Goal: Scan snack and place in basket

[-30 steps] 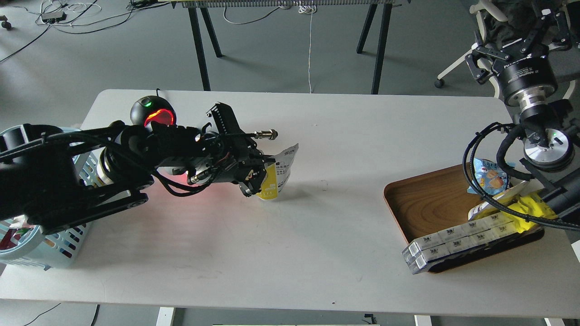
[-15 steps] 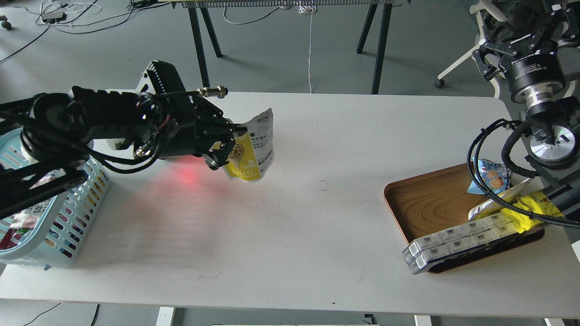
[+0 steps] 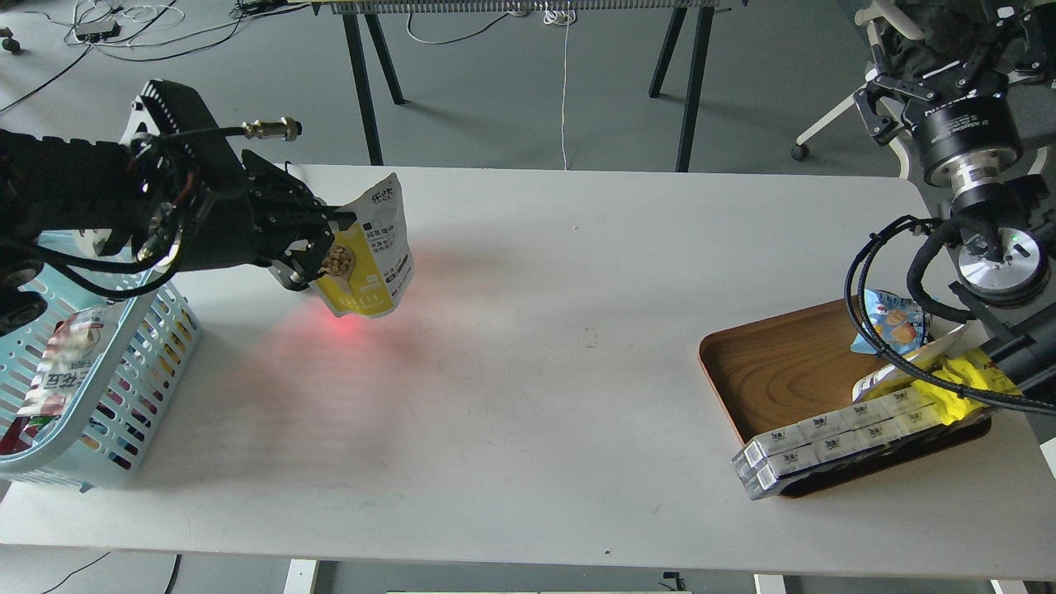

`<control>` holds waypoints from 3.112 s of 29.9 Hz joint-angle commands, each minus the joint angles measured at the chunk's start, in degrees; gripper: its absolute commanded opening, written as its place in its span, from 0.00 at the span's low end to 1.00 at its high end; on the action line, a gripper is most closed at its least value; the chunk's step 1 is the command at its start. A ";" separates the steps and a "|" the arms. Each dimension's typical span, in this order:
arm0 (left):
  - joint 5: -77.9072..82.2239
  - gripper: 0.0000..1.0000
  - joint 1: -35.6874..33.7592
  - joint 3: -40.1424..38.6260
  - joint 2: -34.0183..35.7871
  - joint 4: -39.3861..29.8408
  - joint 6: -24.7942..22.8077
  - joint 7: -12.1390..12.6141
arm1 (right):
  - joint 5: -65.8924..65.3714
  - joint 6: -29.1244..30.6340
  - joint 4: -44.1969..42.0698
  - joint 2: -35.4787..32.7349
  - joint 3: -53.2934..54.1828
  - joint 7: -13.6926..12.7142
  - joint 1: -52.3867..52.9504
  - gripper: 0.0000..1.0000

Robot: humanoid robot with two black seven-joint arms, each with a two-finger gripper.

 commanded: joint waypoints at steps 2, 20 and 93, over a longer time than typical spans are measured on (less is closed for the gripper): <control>0.00 0.00 0.03 0.29 -0.10 0.12 0.00 0.00 | 0.06 0.00 0.30 -0.43 0.09 0.08 0.02 0.99; 0.09 0.00 1.35 1.08 -9.94 0.47 0.00 3.77 | 0.06 0.00 0.30 -0.70 2.54 0.08 -0.06 0.99; -1.67 0.12 1.70 13.56 38.73 9.17 16.05 -14.82 | -0.03 0.00 0.03 -0.61 2.99 0.34 -0.68 0.99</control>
